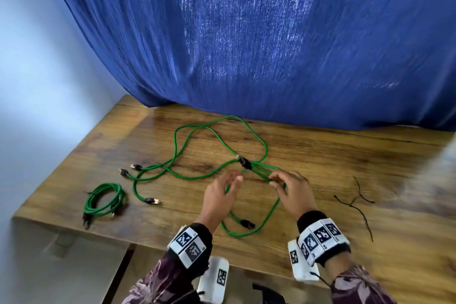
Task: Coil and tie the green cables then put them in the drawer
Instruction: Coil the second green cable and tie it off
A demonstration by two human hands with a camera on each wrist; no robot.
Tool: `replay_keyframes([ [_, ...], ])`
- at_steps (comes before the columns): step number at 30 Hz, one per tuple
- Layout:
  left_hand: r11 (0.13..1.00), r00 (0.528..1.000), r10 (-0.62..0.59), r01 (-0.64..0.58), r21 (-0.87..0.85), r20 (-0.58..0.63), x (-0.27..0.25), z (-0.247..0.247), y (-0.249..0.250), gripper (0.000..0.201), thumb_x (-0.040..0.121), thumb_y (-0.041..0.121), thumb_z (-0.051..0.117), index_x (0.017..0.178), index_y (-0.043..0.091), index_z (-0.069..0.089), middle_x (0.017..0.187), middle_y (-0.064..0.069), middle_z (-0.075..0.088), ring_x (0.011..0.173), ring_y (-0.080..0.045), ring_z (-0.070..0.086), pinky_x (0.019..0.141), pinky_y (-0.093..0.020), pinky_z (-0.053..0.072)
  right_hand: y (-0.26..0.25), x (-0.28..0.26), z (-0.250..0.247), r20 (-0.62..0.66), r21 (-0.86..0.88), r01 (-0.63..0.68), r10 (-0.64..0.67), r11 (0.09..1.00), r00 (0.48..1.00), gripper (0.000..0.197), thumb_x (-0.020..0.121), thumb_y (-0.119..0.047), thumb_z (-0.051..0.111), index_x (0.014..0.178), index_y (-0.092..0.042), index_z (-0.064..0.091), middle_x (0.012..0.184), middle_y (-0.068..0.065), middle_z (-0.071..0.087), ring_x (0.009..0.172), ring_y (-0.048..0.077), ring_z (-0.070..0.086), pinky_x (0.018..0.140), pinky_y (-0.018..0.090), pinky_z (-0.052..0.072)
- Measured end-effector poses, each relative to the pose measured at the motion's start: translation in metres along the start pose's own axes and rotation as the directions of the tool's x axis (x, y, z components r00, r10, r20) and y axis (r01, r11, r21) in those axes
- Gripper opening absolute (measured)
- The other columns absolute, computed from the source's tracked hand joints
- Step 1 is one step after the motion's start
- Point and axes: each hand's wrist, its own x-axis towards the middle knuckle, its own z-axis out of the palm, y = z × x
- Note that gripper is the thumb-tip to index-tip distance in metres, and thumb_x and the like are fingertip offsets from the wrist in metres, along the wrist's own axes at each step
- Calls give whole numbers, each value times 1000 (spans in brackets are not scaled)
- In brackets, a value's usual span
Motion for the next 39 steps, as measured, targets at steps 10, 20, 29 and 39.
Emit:
replay_keyframes([
  [10, 834, 914, 402, -387, 394, 49, 39, -33, 68, 44, 85, 57, 44, 116, 29, 59, 110, 7, 67, 103, -16, 59, 92, -32, 37, -21, 47, -58, -19, 85, 360, -359, 929, 933, 23, 84, -26, 53, 95, -13, 69, 89, 1, 67, 84, 14, 49, 72, 21, 31],
  [20, 907, 909, 412, -404, -119, 64, 76, -50, 107, 26, 90, 30, 37, 70, 28, 53, 56, 7, 52, 53, -1, 48, 61, -22, 40, 21, 58, -62, 23, 156, 62, -67, 986, 998, 40, 75, 4, 69, 113, -9, 63, 102, 3, 60, 91, 17, 61, 80, 25, 53],
  [29, 853, 866, 467, -389, -348, 178, 97, -62, 153, 32, 102, 11, 29, 78, 17, 51, 59, 2, 30, 41, 1, 30, 41, -8, 22, -18, 99, -78, -164, 600, 57, 53, 798, 985, 64, 87, -12, 63, 142, -18, 32, 119, -1, 54, 63, 13, 65, 76, 24, 53],
  [39, 715, 852, 522, -456, -531, -29, 106, -115, 180, 28, 99, 21, 31, 83, 14, 52, 50, 15, 36, 46, 1, 27, 44, -12, 21, -59, 162, -95, 139, 803, -159, 79, 574, 987, 20, 96, -4, 45, 77, -5, 51, 75, 20, 62, 48, 9, 65, 51, 18, 55],
])
